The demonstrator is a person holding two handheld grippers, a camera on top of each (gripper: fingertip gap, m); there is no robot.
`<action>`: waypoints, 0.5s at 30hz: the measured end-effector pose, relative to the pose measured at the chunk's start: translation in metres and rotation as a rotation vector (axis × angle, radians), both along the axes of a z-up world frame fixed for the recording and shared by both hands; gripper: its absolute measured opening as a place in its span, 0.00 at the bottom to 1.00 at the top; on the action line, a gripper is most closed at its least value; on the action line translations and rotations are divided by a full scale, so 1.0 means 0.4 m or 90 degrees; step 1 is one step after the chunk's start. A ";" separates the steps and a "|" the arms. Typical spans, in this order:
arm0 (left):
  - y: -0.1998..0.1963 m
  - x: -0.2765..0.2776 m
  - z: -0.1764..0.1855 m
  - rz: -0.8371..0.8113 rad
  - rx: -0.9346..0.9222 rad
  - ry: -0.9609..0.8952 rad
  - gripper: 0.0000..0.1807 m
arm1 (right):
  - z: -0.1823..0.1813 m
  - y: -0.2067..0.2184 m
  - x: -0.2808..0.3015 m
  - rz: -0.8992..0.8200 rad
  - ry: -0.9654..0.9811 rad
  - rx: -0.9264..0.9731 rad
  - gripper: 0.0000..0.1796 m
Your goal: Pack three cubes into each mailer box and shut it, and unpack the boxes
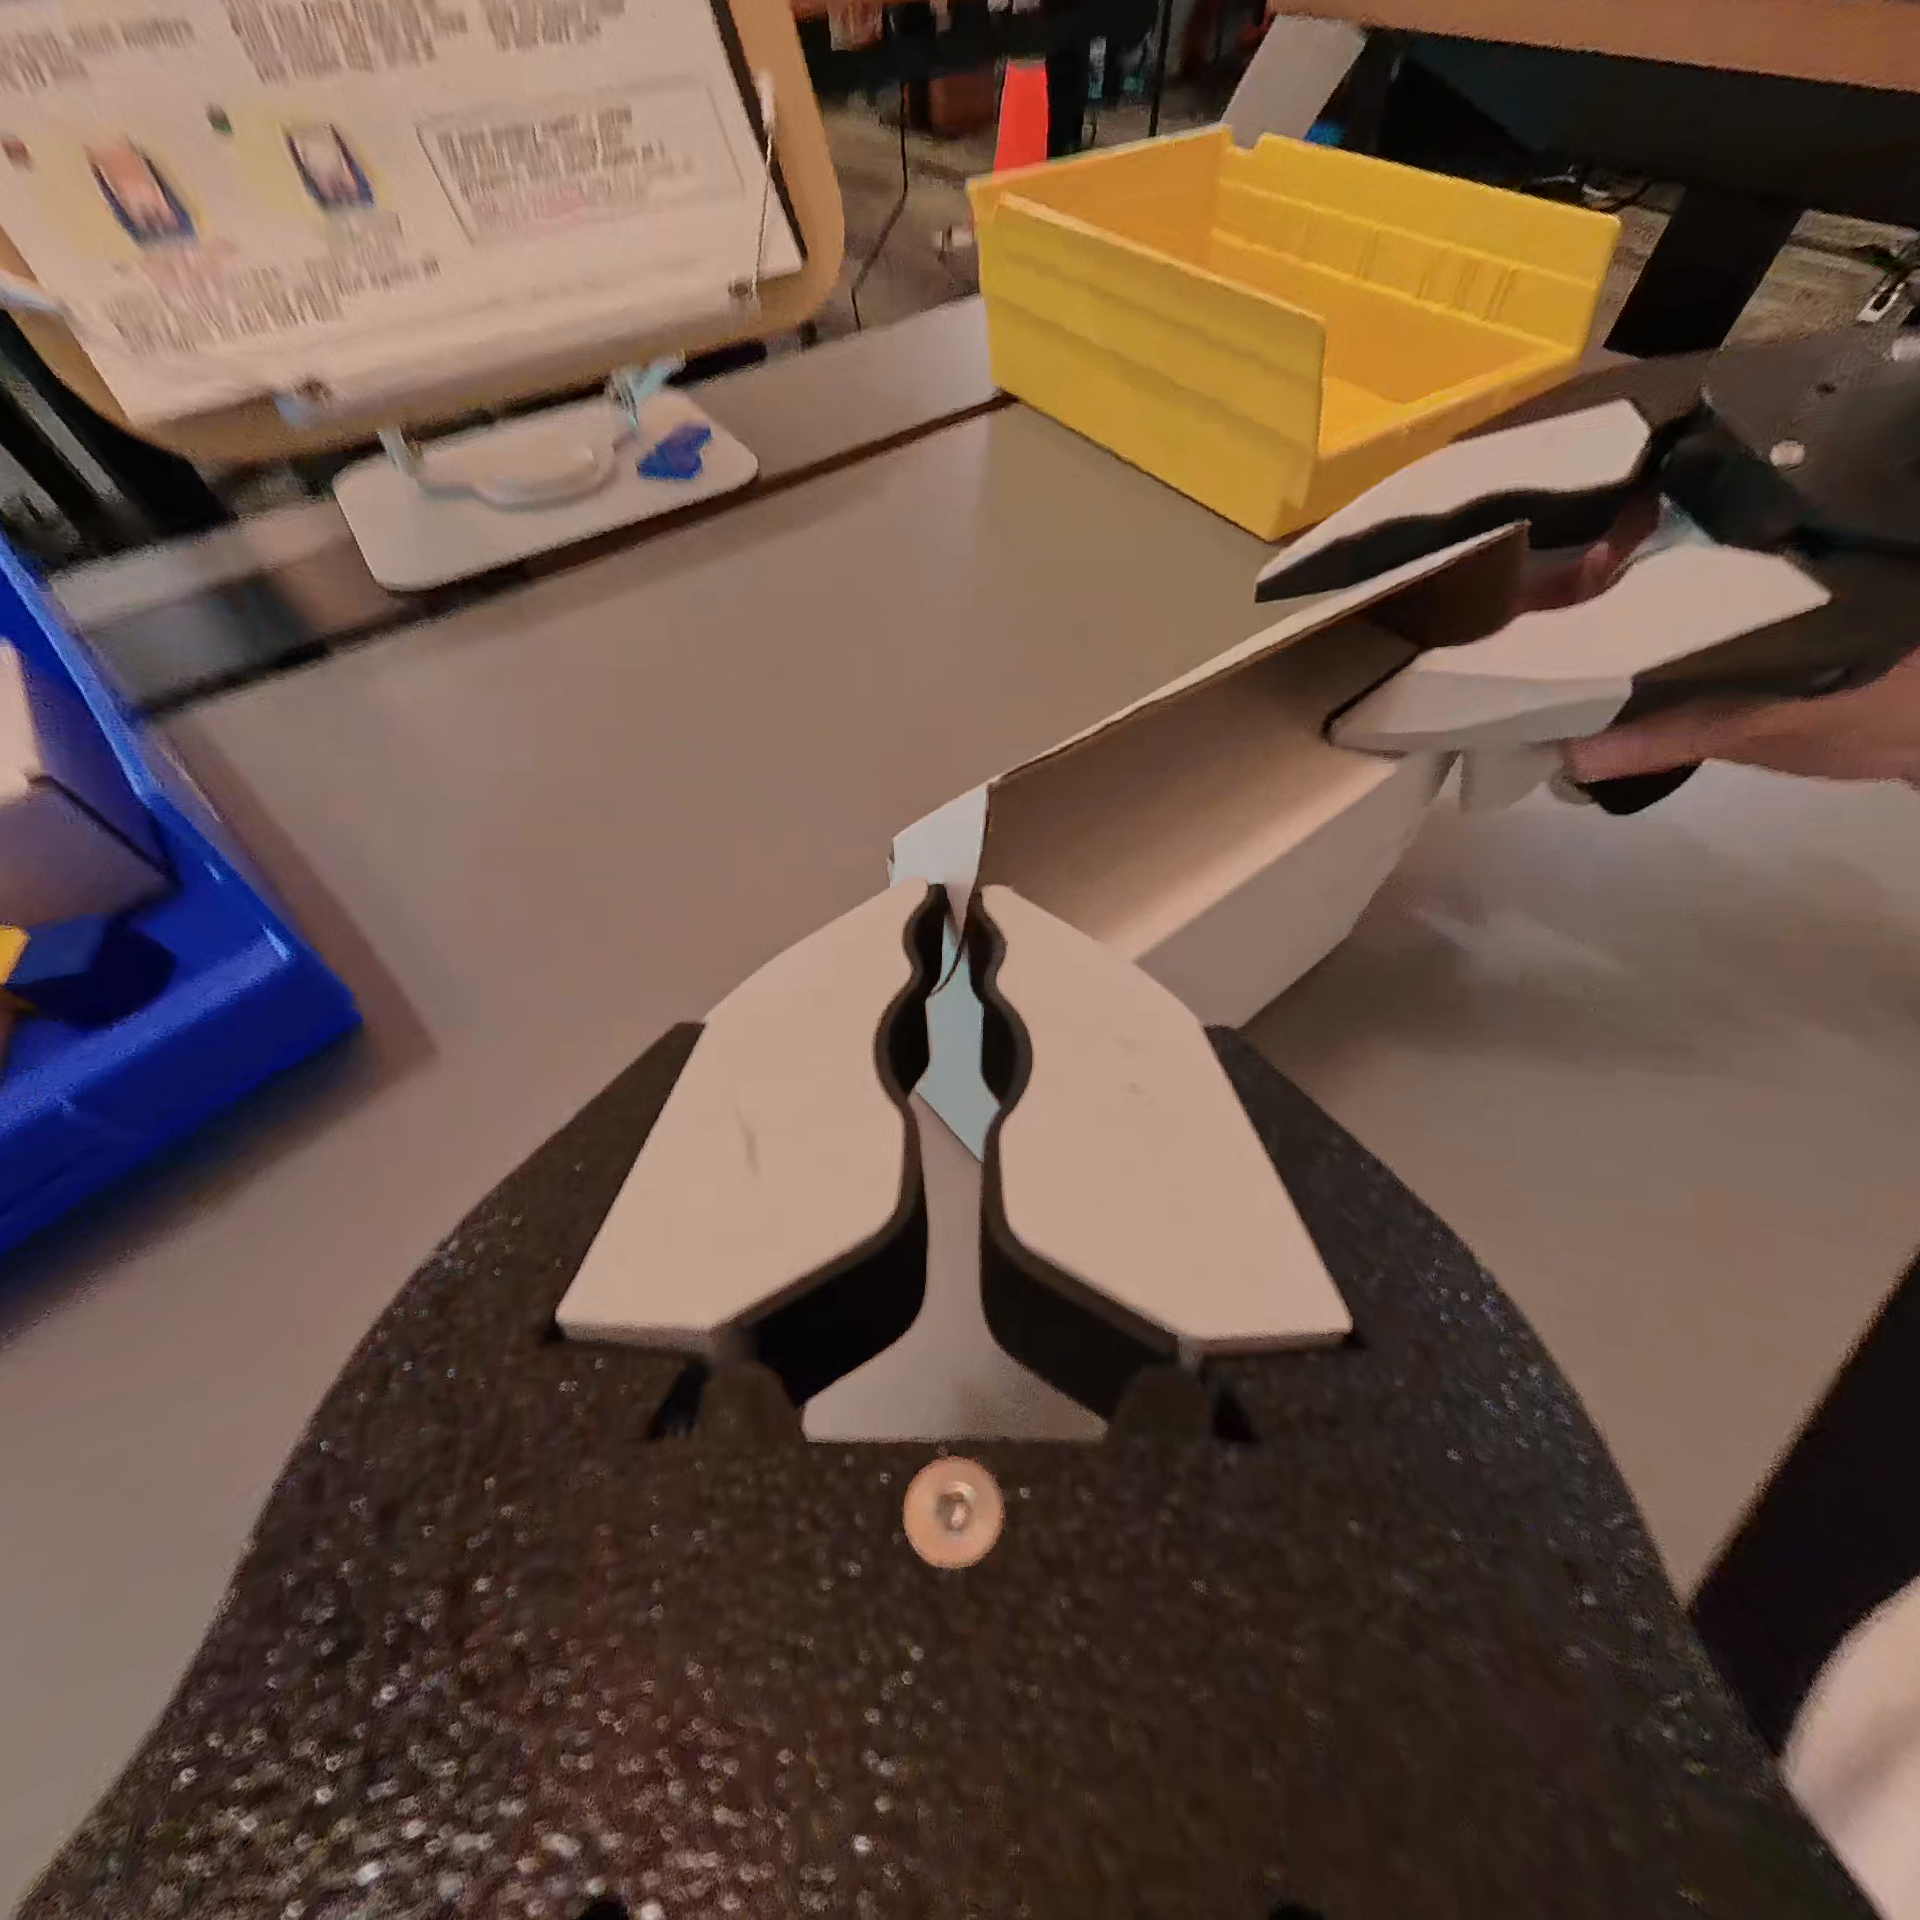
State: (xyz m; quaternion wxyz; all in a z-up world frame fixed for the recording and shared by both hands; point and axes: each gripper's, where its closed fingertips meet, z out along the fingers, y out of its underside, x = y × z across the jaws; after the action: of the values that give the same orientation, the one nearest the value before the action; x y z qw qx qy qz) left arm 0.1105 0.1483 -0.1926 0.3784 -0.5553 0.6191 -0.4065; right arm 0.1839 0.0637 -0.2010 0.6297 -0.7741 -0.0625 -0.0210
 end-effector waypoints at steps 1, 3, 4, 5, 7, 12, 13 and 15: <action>0.000 -0.001 0.001 0.005 -0.029 0.027 0.02 | 0.000 0.002 -0.002 0.000 0.003 0.001 0.26; 0.001 0.000 0.007 0.015 -0.103 0.073 0.02 | 0.000 0.006 -0.003 -0.008 -0.007 -0.005 0.27; 0.004 0.001 0.008 0.020 -0.136 0.096 0.02 | 0.000 0.008 -0.004 -0.010 -0.012 -0.009 0.27; 0.008 0.002 0.009 0.026 -0.169 0.119 0.02 | 0.000 0.011 -0.006 -0.011 -0.018 -0.012 0.28; 0.012 0.008 0.015 0.029 -0.245 0.151 0.02 | 0.000 0.014 -0.009 -0.016 -0.027 -0.012 0.28; 0.008 0.028 0.028 0.020 -0.391 0.189 0.04 | 0.003 0.015 -0.006 -0.037 -0.023 0.017 0.28; 0.011 0.032 0.029 0.023 -0.409 0.188 0.04 | 0.004 0.014 -0.006 -0.038 -0.021 0.022 0.28; 0.016 0.038 0.028 0.038 -0.439 0.186 0.04 | 0.003 0.014 -0.009 -0.034 -0.017 0.027 0.27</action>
State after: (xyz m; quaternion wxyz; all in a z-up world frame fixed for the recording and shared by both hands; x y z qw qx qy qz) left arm 0.1259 0.1546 -0.1813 0.0884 -0.7198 0.4773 -0.4962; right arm 0.1804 0.0693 -0.1997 0.6441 -0.7618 -0.0498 -0.0491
